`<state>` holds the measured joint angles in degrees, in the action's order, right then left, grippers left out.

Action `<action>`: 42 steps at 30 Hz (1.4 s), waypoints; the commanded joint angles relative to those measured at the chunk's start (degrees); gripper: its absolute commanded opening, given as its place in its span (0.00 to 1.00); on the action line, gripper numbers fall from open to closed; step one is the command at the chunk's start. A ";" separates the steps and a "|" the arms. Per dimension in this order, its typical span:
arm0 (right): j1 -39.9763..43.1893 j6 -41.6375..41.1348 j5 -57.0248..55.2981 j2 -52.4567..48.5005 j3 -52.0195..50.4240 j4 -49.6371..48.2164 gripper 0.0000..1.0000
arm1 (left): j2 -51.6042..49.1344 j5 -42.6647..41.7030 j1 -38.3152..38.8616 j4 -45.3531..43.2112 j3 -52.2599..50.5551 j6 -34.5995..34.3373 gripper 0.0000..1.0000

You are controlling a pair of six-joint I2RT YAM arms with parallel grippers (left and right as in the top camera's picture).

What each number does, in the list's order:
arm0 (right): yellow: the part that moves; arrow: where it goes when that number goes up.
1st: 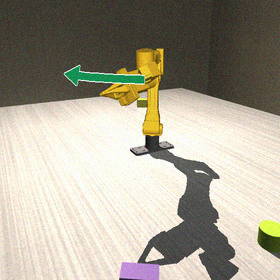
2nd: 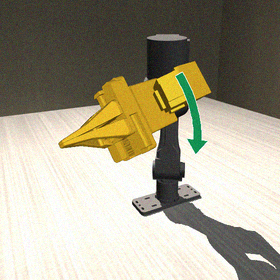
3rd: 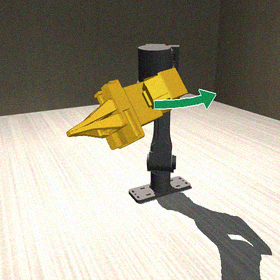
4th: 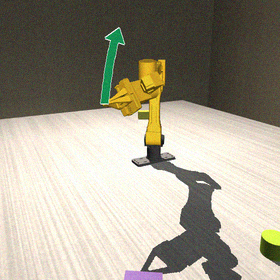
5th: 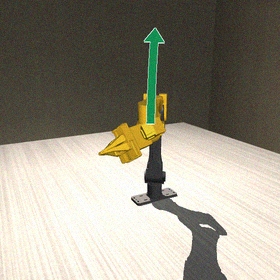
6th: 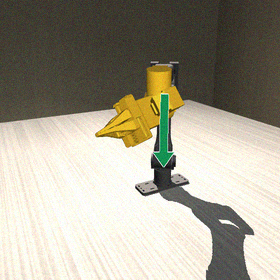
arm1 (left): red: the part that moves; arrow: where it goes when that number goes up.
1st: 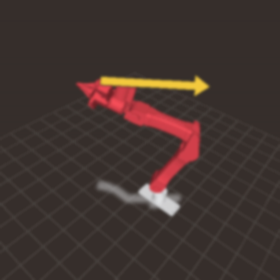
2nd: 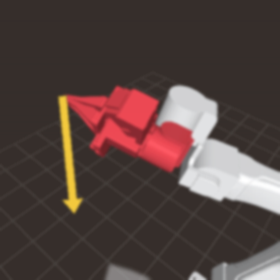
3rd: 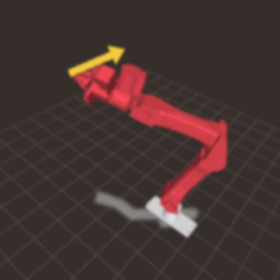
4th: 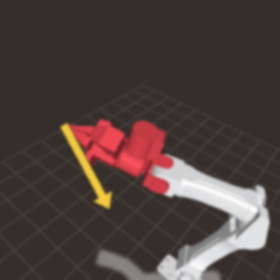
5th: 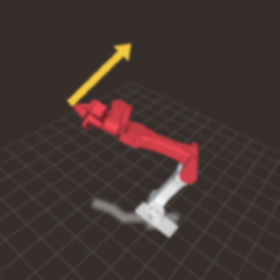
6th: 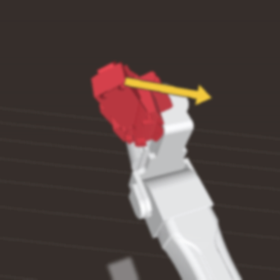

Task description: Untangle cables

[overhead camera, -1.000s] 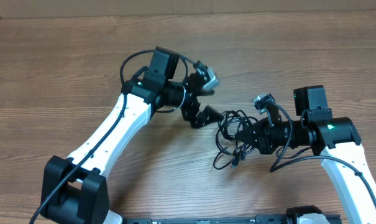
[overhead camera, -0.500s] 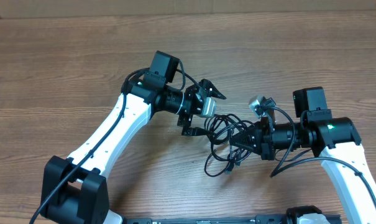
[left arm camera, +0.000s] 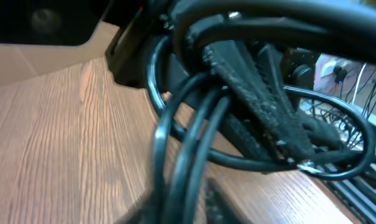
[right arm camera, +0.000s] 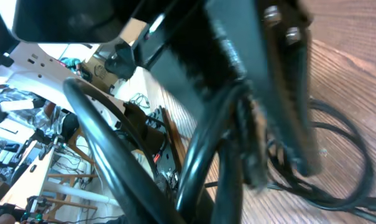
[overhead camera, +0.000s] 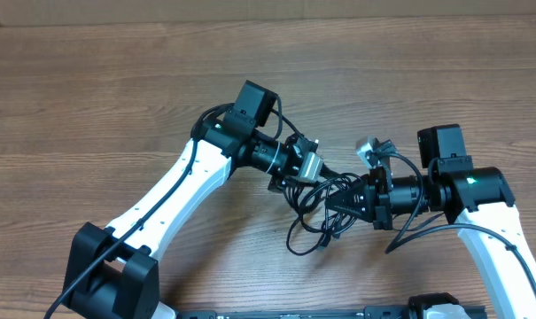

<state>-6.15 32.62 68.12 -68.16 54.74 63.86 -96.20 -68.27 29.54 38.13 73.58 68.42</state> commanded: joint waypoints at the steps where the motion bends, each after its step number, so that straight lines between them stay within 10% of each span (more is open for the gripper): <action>1: -0.26 0.35 -2.56 0.15 0.35 0.52 0.41 | 1.49 2.25 0.00 -0.07 0.50 1.84 0.04; 3: -0.26 -1.05 -5.44 0.15 0.33 1.25 1.00 | 1.49 5.01 -0.02 -1.20 0.52 1.84 0.04; 11: -0.24 -22.21 -21.11 0.15 0.35 -1.79 1.00 | 1.51 14.84 -3.30 -14.27 0.52 -23.56 0.04; 18: -0.24 -43.19 -19.78 0.15 0.37 -10.97 1.00 | 1.51 14.78 -3.30 -16.44 0.52 -23.89 0.04; 22: -0.24 -43.08 -2.71 0.17 0.37 -16.87 1.00 | 1.51 14.08 -3.26 -17.86 0.52 -24.04 0.04; 42: -0.24 -45.03 -7.78 0.15 0.35 -29.11 0.95 | 1.51 4.48 1.73 -20.15 0.52 -30.32 0.04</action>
<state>-6.15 -12.36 60.93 -68.16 54.74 35.20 -96.20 -61.34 30.79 18.46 73.49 38.89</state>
